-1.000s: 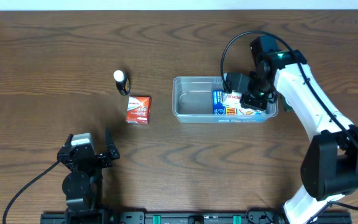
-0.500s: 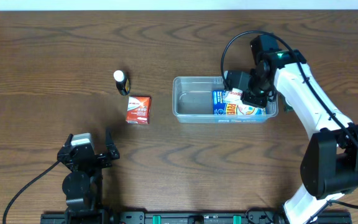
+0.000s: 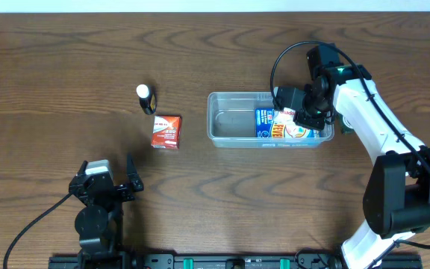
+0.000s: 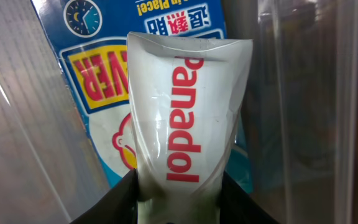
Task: Pack container
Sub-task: 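Lift the Panadol box and carry it over the container, then lower the Panadol box into the container beside the Kool Fever box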
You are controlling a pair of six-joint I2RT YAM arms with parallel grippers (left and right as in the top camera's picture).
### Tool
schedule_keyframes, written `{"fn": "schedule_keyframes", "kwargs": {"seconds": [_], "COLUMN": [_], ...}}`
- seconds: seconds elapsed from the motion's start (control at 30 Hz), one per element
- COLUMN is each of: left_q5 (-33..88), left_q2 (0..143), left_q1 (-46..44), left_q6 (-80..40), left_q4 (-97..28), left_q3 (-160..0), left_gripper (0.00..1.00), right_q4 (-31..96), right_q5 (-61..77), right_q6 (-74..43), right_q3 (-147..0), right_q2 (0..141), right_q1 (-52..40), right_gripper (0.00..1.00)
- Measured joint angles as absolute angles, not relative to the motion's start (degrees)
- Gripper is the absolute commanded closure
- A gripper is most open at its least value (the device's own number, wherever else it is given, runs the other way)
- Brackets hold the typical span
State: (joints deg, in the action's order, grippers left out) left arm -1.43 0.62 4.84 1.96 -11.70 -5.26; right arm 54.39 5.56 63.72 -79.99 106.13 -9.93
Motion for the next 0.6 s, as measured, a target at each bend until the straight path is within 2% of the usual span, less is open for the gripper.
{"fn": "schedule_keyframes", "kwargs": {"seconds": [0.33, 0.6], "left_q5": [-1.4, -1.4], "left_q2": [0.6, 0.6], "left_q1": [4.8, 4.8], "left_q6": [2.0, 2.0], "left_q4": [-11.7, -11.7], "left_q3": [-5.3, -5.3], "left_gripper": [0.02, 0.02], "right_q4": [51.5, 50.7], "right_q5": [5.5, 5.8], "right_q6": [67.5, 68.4], "right_q3": [-79.8, -79.7], "right_q2": [106.1, 106.1], "right_q1": [-9.4, -9.2], "right_gripper": [0.64, 0.54]}}
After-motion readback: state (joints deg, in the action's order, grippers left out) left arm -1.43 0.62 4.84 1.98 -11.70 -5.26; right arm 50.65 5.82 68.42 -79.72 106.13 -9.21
